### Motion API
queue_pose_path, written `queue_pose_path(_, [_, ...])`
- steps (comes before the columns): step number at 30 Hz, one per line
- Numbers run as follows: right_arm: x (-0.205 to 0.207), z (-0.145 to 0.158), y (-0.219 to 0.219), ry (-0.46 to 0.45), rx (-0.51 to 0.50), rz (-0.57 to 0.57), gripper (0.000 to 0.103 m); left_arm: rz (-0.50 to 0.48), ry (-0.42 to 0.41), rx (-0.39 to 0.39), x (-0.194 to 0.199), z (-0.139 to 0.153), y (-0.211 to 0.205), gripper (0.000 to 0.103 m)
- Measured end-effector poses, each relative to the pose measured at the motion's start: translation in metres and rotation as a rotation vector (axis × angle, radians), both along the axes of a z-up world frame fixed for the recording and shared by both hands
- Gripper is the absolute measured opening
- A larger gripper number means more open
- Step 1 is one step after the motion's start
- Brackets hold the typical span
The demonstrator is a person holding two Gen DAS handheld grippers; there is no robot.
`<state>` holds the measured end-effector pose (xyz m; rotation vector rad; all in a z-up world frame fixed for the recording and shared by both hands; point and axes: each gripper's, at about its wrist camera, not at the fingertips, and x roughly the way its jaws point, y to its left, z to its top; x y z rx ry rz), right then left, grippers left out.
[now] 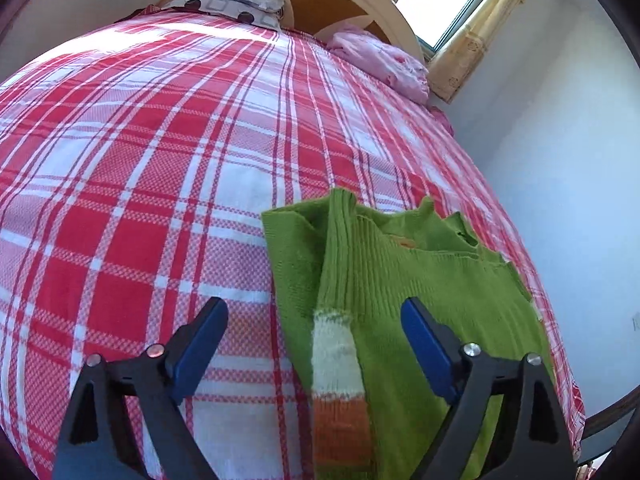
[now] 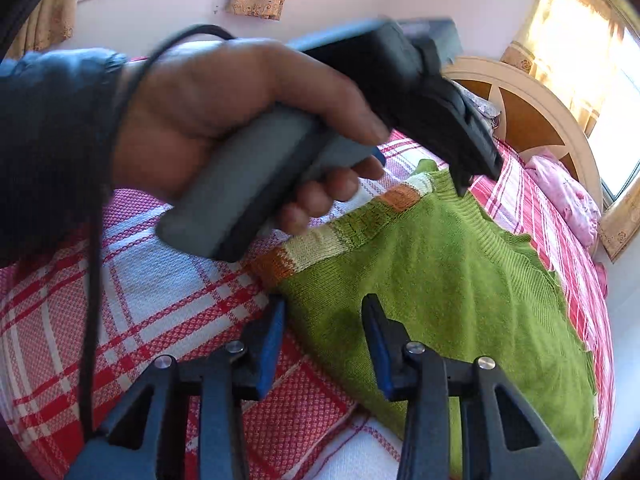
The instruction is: Fold small clothes
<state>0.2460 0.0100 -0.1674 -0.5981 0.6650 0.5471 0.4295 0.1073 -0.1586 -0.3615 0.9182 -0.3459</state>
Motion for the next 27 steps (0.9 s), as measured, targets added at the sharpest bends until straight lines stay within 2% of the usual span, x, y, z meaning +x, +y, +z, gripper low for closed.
queue_pose_path(3, [0.005,-0.002,0.001,0.007,0.003,0.001,0.036,-0.003,-0.008,0.031,0.010,-0.004,-0.003,0.081])
queue_pose_path(4, [0.007,-0.002,0.002,0.013,0.006,0.006,0.034,-0.005,-0.011,0.039,0.012,-0.005,-0.004,0.076])
queue_pose_path(6, [0.008,-0.002,0.002,0.016,0.007,0.016,0.022,-0.011,-0.016,0.030,0.014,-0.006,-0.001,0.048])
queue_pose_path(7, [0.008,-0.001,0.002,0.014,0.007,0.016,0.019,-0.032,0.001,-0.011,0.016,-0.010,0.001,0.023])
queue_pose_path(8, [0.007,-0.001,0.002,0.012,0.010,0.014,0.016,-0.031,0.017,-0.056,0.016,-0.013,0.005,0.020])
queue_pose_path(10, [0.008,0.002,-0.002,0.013,0.028,0.011,0.014,-0.023,0.023,-0.101,0.015,-0.012,0.010,0.016])
queue_pose_path(17, [-0.002,0.016,-0.012,0.002,0.094,0.012,0.011,0.008,0.064,-0.256,0.013,-0.015,0.026,0.014])
queue_pose_path(21, [-0.002,0.031,-0.028,0.004,0.179,0.002,0.010,0.017,0.081,-0.301,0.013,-0.012,0.028,0.014])
queue_pose_path(24, [-0.002,0.046,-0.045,-0.013,0.237,-0.014,0.010,0.031,0.101,-0.366,0.011,-0.009,0.031,0.014])
queue_pose_path(27, [-0.005,0.059,-0.061,-0.034,0.271,-0.035,0.010,0.030,0.089,-0.395,0.012,0.001,0.030,0.014])
